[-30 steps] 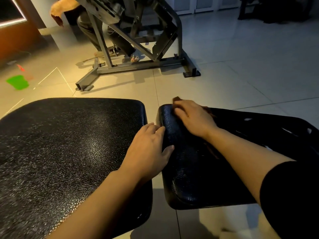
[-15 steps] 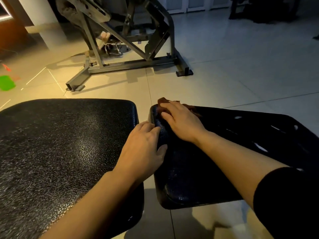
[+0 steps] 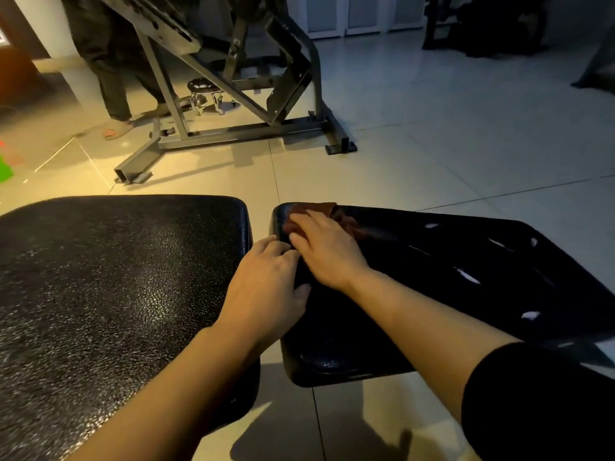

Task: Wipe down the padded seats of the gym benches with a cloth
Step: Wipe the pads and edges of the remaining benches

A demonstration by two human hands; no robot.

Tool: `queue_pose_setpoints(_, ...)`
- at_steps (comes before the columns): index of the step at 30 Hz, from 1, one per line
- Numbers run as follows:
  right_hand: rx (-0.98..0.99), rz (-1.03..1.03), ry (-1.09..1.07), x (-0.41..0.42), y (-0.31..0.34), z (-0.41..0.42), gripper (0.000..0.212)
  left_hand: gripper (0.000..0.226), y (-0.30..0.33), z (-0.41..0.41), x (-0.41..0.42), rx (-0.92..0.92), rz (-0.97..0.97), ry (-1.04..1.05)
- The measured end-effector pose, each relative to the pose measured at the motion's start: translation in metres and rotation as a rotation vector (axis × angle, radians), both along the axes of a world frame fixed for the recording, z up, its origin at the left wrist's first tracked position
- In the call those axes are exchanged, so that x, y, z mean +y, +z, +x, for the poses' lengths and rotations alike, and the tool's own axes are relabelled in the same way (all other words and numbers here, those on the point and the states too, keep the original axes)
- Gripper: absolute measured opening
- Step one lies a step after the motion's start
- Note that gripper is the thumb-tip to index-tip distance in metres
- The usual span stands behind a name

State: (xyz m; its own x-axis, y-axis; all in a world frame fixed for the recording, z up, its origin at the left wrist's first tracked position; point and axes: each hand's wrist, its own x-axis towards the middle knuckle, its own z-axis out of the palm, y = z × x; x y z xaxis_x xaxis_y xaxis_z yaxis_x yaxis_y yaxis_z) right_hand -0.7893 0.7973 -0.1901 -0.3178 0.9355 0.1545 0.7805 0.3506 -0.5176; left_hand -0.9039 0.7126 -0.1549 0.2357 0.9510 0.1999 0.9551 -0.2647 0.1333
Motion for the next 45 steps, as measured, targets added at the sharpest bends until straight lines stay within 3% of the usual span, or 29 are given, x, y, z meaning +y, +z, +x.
queue_pose_setpoints(3, -0.023, -0.015, 0.05, -0.007, 0.003, 0.013, 0.047, 0.047, 0.002, 0.002, -0.005, -0.008, -0.006, -0.009)
queue_pose_setpoints(8, -0.083, -0.079, -0.308, 0.013, -0.021, 0.083, 0.044, 0.05, 0.002, 0.006, -0.012, 0.01, -0.047, 0.001)
queue_pose_setpoints(10, -0.084, -0.135, -0.354, 0.013, -0.023, 0.079, 0.047, 0.052, 0.002, 0.005, -0.016, 0.024, -0.058, -0.006)
queue_pose_setpoints(12, -0.076, -0.096, -0.286, 0.003, -0.016, 0.053, 0.047, 0.054, 0.002, 0.002, -0.021, 0.026, -0.063, -0.012)
queue_pose_setpoints(15, -0.036, 0.05, 0.004, -0.027, 0.0, 0.006, 0.041, 0.05, 0.003, -0.003, -0.028, 0.008, -0.052, -0.008)
queue_pose_setpoints(18, 0.005, 0.064, 0.148, -0.041, 0.009, 0.005, 0.04, 0.05, 0.006, -0.003, -0.033, 0.032, -0.058, -0.02)
queue_pose_setpoints(25, -0.065, -0.134, -0.351, -0.01, -0.021, 0.085, 0.041, 0.059, 0.005, 0.005, -0.046, 0.073, -0.107, -0.038)
queue_pose_setpoints(27, -0.06, -0.094, -0.293, -0.021, -0.016, 0.064, 0.043, 0.06, 0.004, 0.002, -0.051, 0.091, -0.104, -0.04)
queue_pose_setpoints(33, -0.017, 0.056, 0.155, -0.078, 0.007, 0.015, 0.044, 0.056, 0.005, -0.003, -0.06, 0.093, -0.089, -0.065)
queue_pose_setpoints(35, -0.019, 0.041, 0.119, -0.074, 0.0, 0.04, 0.046, 0.056, 0.006, 0.0, -0.063, 0.082, -0.095, -0.059)
queue_pose_setpoints(40, -0.036, -0.143, -0.345, -0.057, -0.028, 0.105, 0.044, 0.059, 0.006, 0.0, -0.072, 0.094, -0.126, -0.064)
queue_pose_setpoints(42, -0.029, -0.109, -0.302, -0.063, -0.027, 0.088, 0.047, 0.06, 0.007, -0.002, -0.076, 0.109, -0.131, -0.073)
queue_pose_setpoints(45, -0.007, -0.025, -0.054, -0.088, -0.012, 0.042, 0.049, 0.059, 0.009, -0.004, -0.083, 0.147, -0.126, -0.078)
